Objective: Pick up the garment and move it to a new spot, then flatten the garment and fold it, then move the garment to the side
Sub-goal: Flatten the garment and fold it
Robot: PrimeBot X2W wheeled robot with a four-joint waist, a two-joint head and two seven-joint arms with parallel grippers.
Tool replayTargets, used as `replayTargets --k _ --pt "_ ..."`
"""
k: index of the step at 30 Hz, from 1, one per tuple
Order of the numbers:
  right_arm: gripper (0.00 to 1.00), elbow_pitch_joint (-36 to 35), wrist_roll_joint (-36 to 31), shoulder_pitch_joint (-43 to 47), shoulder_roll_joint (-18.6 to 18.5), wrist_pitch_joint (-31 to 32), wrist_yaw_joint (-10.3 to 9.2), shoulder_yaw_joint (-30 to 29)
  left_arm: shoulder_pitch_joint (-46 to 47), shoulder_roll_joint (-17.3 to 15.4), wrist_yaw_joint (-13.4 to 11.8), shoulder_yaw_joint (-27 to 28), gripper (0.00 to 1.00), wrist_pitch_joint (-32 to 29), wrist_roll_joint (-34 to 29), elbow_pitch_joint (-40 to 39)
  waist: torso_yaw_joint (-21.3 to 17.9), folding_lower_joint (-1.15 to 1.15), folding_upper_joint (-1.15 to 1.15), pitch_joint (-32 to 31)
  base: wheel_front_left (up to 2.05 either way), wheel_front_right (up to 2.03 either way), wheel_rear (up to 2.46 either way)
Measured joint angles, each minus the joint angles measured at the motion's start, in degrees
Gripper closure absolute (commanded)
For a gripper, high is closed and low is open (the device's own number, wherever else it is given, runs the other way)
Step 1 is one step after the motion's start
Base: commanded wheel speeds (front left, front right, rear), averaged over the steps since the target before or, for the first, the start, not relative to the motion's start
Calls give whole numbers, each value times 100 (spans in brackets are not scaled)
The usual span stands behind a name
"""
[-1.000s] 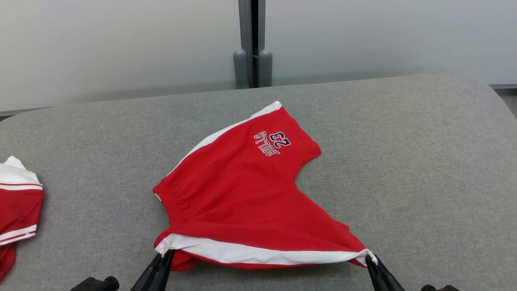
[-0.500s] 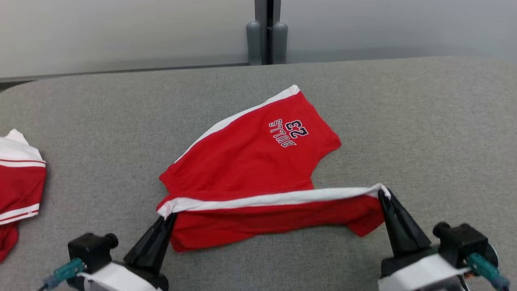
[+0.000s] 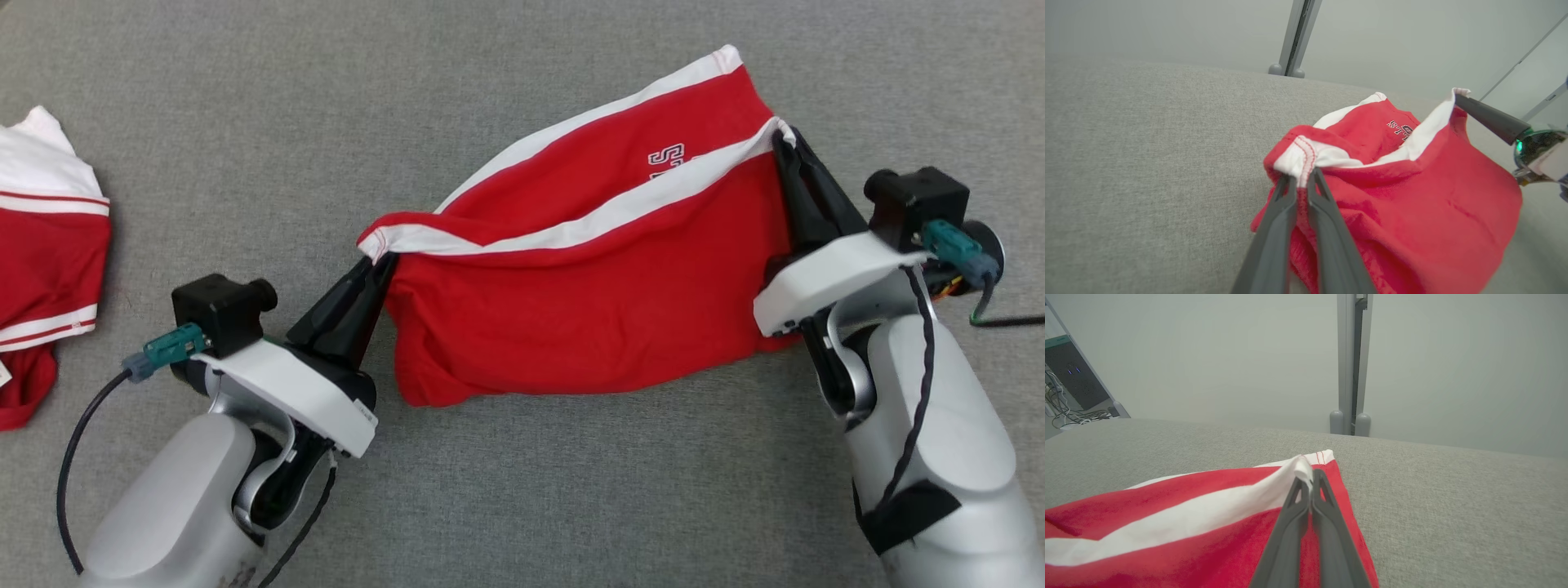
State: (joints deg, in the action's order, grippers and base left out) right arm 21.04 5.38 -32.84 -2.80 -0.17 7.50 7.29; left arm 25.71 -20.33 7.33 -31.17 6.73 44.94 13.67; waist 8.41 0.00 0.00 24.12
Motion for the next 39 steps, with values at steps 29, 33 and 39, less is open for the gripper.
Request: replayTargets --k 29,33,39 --pt "0 3423 -559 -2252 -47 -1350 0 -252 1451 -400 12 -1724 0 691 1313 1068 342 0 0 261 0 0 0" --pt "0 2951 -523 -1822 -13 -1457 0 -97 1190 -447 -96 -1315 0 804 1184 1071 208 0 0 118 0 0 0" --pt "0 1680 -179 -1068 -4 -1478 0 176 656 -403 -219 -160 0 818 810 466 15 0 0 -48 0 0 0"
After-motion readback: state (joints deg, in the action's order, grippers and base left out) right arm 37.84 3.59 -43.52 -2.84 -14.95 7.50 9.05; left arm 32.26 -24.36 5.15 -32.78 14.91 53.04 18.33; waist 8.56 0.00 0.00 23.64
